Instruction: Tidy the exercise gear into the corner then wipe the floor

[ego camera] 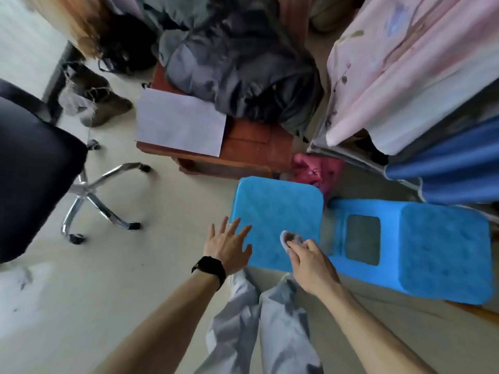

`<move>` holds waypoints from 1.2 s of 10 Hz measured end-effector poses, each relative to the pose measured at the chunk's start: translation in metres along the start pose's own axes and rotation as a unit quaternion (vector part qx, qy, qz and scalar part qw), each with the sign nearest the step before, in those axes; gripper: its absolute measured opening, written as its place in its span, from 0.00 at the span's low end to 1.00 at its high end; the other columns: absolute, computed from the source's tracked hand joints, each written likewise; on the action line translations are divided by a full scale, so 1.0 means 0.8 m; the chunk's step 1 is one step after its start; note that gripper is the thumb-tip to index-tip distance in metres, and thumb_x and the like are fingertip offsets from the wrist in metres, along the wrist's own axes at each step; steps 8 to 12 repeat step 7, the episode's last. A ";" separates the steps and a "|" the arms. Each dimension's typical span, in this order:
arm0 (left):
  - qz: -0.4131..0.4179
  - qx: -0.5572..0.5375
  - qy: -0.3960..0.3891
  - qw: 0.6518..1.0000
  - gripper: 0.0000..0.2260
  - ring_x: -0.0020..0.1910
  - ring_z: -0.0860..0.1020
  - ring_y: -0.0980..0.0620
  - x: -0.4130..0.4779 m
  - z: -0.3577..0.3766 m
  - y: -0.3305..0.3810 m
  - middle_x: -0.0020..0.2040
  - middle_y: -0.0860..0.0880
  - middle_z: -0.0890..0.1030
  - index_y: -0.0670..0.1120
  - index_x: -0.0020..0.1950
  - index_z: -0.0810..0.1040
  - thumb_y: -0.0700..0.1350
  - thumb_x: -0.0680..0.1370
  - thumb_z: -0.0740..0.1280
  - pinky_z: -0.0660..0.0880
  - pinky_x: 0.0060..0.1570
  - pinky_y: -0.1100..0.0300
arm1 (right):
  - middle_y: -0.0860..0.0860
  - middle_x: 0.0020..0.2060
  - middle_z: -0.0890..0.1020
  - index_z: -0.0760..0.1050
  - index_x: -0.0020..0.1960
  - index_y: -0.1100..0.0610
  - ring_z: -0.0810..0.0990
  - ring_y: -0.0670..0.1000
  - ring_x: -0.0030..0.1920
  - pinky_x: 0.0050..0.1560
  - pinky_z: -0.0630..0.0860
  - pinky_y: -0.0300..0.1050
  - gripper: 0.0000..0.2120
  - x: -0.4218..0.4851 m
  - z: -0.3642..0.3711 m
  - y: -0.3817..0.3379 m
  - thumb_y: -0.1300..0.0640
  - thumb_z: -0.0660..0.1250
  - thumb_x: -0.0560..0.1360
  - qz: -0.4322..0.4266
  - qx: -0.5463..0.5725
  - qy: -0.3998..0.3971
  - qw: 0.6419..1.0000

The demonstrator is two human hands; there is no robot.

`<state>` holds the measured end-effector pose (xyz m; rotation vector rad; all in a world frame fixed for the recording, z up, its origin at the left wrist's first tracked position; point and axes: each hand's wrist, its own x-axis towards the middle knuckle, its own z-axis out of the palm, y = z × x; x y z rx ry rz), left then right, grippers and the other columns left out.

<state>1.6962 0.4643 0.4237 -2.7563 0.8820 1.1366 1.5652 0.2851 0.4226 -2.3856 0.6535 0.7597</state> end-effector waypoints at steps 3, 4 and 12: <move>0.058 0.038 0.110 0.991 0.33 0.80 0.48 0.38 0.162 0.088 -0.007 0.82 0.49 0.48 0.58 0.81 0.52 0.66 0.77 0.51 0.55 0.72 0.32 | 0.58 0.73 0.68 0.67 0.76 0.49 0.73 0.65 0.63 0.60 0.75 0.61 0.25 0.143 0.064 0.052 0.53 0.63 0.80 -0.076 -0.054 0.179 0.979; 0.055 0.041 0.114 0.991 0.34 0.79 0.37 0.39 0.181 0.113 -0.010 0.81 0.51 0.38 0.61 0.80 0.41 0.69 0.78 0.50 0.47 0.71 0.29 | 0.60 0.79 0.57 0.59 0.80 0.54 0.61 0.65 0.75 0.68 0.66 0.65 0.30 0.159 0.094 0.076 0.48 0.61 0.80 -0.058 -0.092 0.187 0.976; 0.053 0.049 0.060 0.996 0.33 0.75 0.25 0.42 0.184 0.119 -0.010 0.77 0.53 0.27 0.61 0.77 0.30 0.70 0.79 0.43 0.40 0.74 0.33 | 0.55 0.79 0.61 0.64 0.78 0.51 0.59 0.57 0.77 0.75 0.60 0.51 0.28 0.149 0.012 0.064 0.43 0.62 0.81 -0.008 0.005 -0.016 1.000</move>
